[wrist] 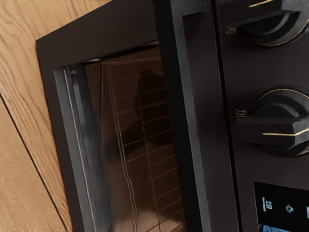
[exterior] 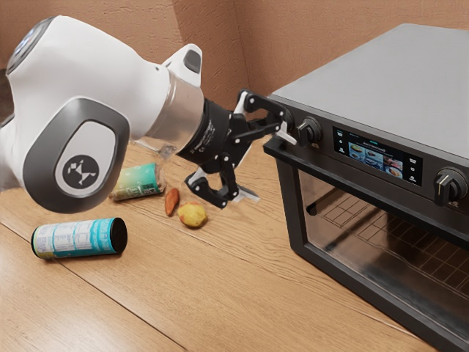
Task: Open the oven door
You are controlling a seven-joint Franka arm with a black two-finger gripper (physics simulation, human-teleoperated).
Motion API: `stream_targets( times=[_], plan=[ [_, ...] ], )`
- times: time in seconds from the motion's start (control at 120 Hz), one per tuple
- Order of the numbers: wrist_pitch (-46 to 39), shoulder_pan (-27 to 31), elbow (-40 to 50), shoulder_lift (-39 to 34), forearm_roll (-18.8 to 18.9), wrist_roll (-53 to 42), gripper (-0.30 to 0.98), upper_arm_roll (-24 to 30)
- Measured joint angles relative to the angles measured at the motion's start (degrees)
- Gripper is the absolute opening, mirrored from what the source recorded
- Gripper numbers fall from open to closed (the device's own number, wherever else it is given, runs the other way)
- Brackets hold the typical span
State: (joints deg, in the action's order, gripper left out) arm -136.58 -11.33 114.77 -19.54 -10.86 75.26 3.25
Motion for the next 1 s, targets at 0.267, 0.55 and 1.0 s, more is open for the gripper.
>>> stream_targets(
  times=[0.267,0.55,1.0],
  plan=[
    [-2.6,0.6,0.0,1.7,0.2,6.4,0.68,1.8],
    [-3.6,0.8,-0.4,5.1,3.3,10.5,0.68,2.1],
    [-3.9,0.7,-2.1,7.7,4.8,13.3,0.68,2.2]
  ],
)
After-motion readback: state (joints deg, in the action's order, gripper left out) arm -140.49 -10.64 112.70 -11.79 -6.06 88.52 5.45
